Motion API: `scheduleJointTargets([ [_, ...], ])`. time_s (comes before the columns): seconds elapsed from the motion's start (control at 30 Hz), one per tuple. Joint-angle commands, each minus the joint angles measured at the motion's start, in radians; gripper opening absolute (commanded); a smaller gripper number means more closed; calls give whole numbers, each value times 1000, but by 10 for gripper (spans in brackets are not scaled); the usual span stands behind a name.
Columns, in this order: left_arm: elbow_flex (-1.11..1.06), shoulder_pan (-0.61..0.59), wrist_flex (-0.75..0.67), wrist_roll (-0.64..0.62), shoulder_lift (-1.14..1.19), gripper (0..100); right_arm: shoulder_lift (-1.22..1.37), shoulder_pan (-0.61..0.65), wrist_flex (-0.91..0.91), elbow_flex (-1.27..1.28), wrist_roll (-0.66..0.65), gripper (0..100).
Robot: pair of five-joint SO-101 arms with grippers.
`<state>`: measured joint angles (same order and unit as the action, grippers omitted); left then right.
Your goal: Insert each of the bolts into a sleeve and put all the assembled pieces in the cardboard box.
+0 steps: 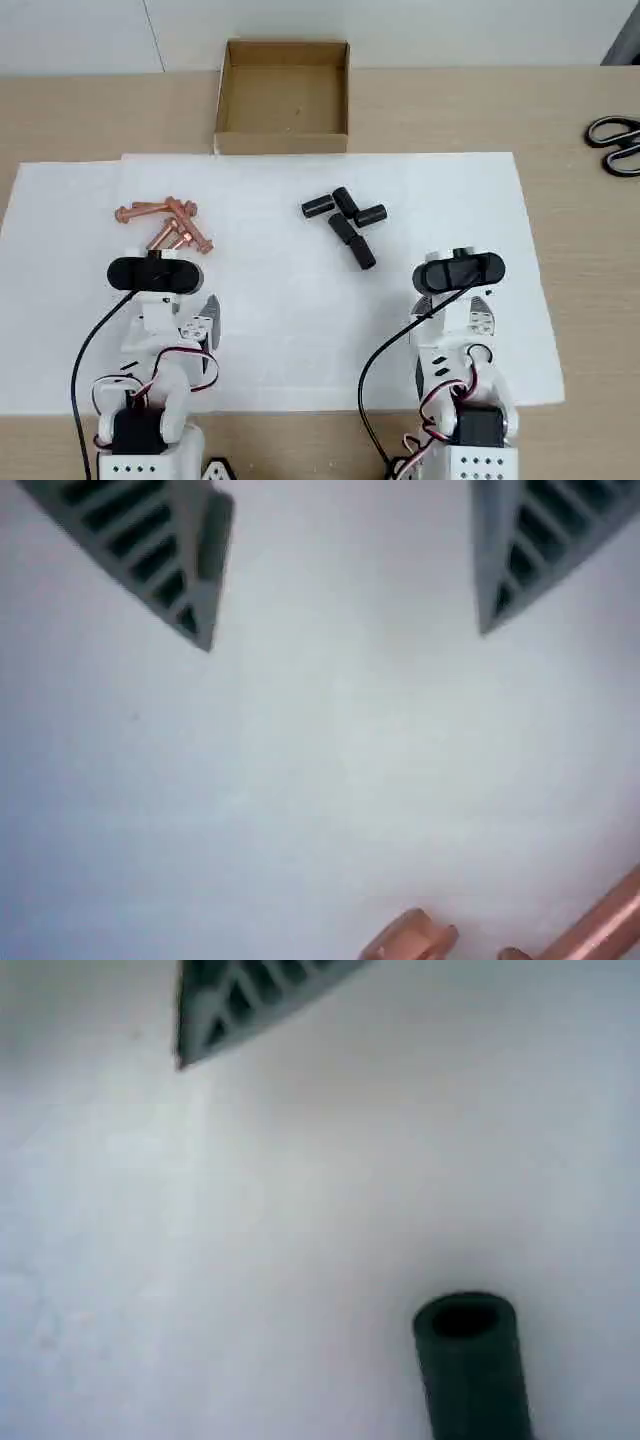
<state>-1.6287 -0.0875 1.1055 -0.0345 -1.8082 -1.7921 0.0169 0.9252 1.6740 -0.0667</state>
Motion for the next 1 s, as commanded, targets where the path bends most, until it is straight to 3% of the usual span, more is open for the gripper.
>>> scheduleJointTargets([
  [0.0,4,9,-26,6,-12,160,-8,-13,-30,11,-12,224],
  [0.23,35,-6,-23,9,-12,160,-8,-38,18,-133,-61,224],
  [0.33,122,-81,-23,9,-12,160,-8,-76,47,-285,-120,224],
  [0.57,470,-293,-20,6,-12,160,-7,-194,85,-658,-143,224],
  [0.77,814,-354,-20,-2,18,160,4,-205,73,-1051,-141,224],
  [0.97,1142,-377,-20,-118,138,160,10,-206,-124,-1249,-141,224],
])
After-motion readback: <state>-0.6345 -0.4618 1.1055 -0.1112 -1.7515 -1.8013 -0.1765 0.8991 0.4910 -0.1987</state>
